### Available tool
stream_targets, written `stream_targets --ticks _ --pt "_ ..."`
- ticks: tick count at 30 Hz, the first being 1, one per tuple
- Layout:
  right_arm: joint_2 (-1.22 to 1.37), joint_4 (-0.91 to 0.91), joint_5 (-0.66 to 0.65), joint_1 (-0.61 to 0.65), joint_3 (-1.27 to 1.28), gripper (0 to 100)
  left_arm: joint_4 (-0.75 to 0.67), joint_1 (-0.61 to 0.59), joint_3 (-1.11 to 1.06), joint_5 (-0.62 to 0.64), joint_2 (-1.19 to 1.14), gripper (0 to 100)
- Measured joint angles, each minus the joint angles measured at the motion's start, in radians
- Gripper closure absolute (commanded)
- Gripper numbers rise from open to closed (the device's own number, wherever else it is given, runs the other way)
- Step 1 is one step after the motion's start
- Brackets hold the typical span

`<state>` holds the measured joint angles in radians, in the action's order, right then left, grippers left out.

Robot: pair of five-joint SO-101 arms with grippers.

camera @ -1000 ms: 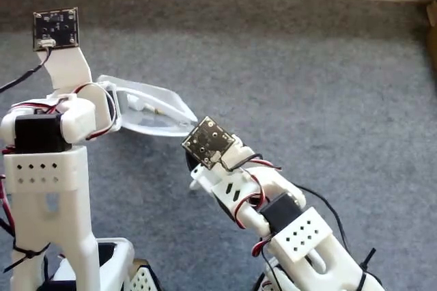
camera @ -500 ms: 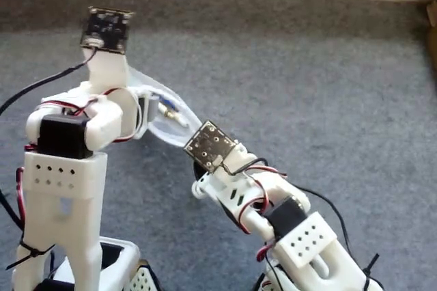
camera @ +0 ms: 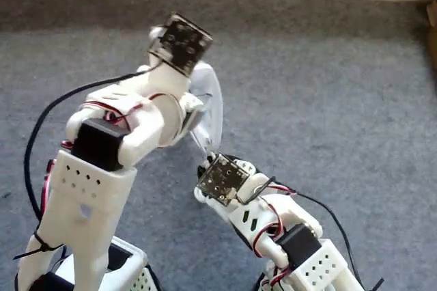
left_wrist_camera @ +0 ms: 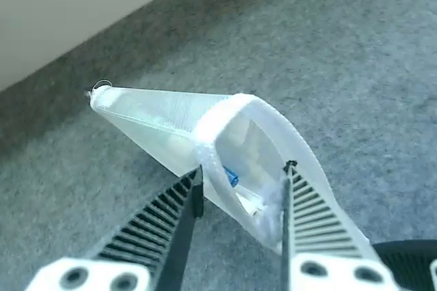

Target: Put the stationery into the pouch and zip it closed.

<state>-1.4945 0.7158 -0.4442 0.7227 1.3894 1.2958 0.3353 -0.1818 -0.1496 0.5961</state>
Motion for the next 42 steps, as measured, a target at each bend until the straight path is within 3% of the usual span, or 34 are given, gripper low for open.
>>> stream_targets --ticks 7,15,20,30,42 --pt "-0.080 0.000 -0.046 0.000 0.061 99.3 0.000 0.094 0.000 -0.106 0.000 72" --pt "-0.087 0.000 -0.052 0.005 0.075 99.3 0.003 0.091 0.032 -0.110 0.000 72" --pt "-0.087 0.000 -0.052 0.005 0.075 99.3 0.095 0.089 0.137 -0.110 0.000 75" --pt "-0.094 0.000 -0.052 0.003 0.075 99.3 0.198 -0.052 0.218 -0.098 0.000 76" --pt "-0.094 0.009 0.006 -0.072 0.074 99.3 0.270 -0.063 0.114 -0.091 0.226 76"
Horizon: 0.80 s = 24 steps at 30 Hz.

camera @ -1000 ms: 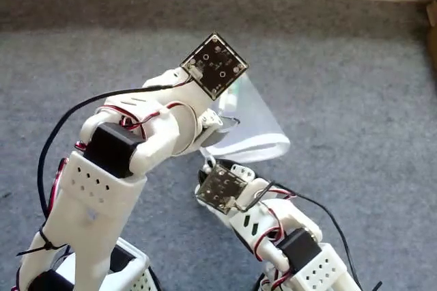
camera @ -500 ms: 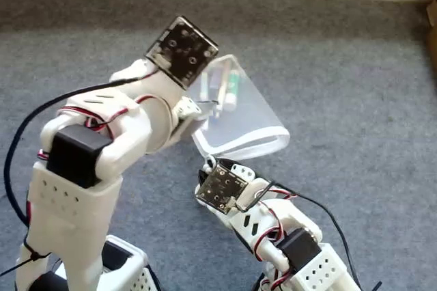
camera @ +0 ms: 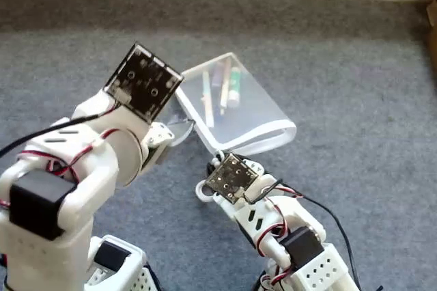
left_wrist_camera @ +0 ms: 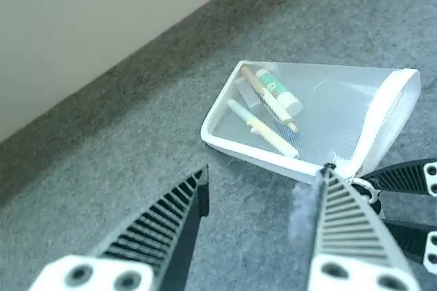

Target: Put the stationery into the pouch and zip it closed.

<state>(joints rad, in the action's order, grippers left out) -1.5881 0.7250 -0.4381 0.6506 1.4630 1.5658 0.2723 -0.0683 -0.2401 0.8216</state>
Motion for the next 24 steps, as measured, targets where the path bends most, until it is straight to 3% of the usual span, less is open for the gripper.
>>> stream_targets --ticks 11,17,24 --pt "0.000 0.104 0.078 -0.006 -0.098 99.3 0.000 0.003 -0.216 -0.091 0.109 76" --pt "0.000 0.104 0.081 -0.071 -0.098 99.3 0.000 0.003 -0.275 -0.094 0.150 76" --pt "0.000 0.170 0.084 -0.087 -0.166 99.3 -0.037 0.100 -0.400 -0.094 0.293 76"
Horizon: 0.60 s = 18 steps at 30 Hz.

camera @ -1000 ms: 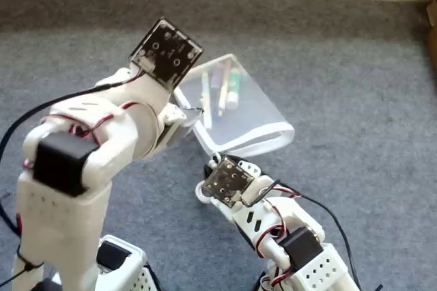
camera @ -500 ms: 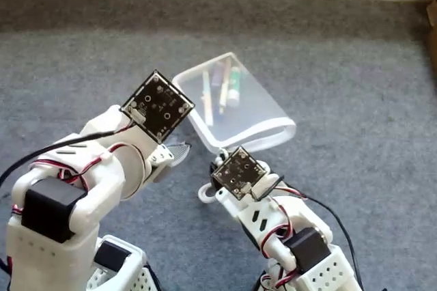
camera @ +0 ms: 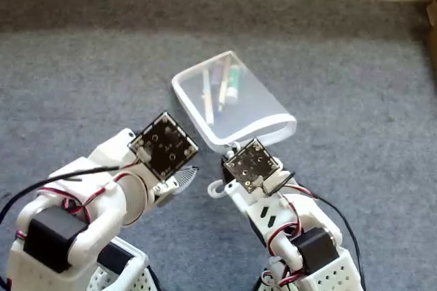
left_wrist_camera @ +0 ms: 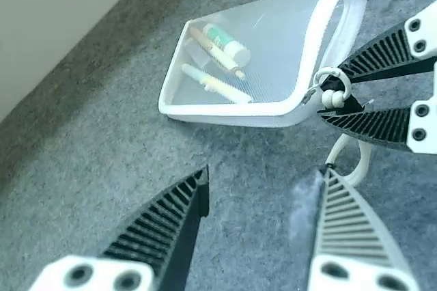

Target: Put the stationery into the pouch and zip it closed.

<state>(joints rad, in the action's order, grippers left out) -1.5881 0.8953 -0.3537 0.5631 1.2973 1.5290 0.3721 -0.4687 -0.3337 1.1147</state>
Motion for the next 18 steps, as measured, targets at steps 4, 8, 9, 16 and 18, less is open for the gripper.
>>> stream_targets --ticks 4,8,9,16,18 --pt "0.000 0.046 0.000 -0.002 -0.048 99.3 -0.084 0.006 -0.104 0.000 0.041 76" --pt "0.000 0.046 0.000 -0.006 -0.057 99.3 -0.149 0.014 -0.169 0.000 0.057 76" --pt "0.000 0.049 0.000 -0.006 -0.057 99.3 -0.160 0.015 -0.175 0.000 0.055 76" --pt "0.000 0.058 0.000 -0.008 -0.057 99.3 -0.183 0.097 -0.196 0.000 0.061 76" --pt "0.000 0.083 0.000 -0.008 -0.072 99.3 -0.186 0.114 -0.196 0.000 0.061 76"
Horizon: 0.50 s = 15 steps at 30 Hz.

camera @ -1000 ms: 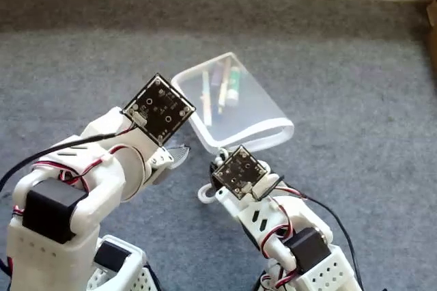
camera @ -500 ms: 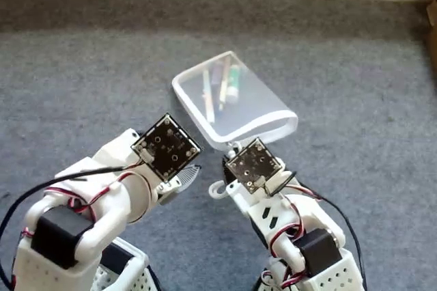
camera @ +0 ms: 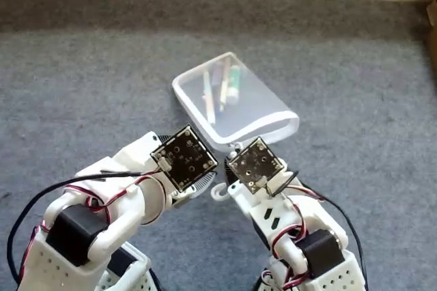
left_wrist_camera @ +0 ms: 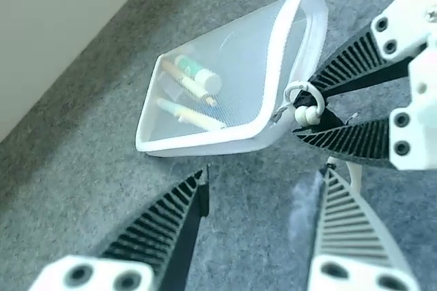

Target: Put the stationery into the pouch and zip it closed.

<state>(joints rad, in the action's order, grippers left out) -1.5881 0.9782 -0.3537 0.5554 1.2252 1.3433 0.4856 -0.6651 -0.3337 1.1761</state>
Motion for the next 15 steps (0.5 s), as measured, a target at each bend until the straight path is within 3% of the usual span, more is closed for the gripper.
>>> stream_targets --ticks 15 --pt "0.000 0.103 0.000 0.000 -0.100 99.3 -0.003 0.043 -0.002 -0.025 0.000 76"
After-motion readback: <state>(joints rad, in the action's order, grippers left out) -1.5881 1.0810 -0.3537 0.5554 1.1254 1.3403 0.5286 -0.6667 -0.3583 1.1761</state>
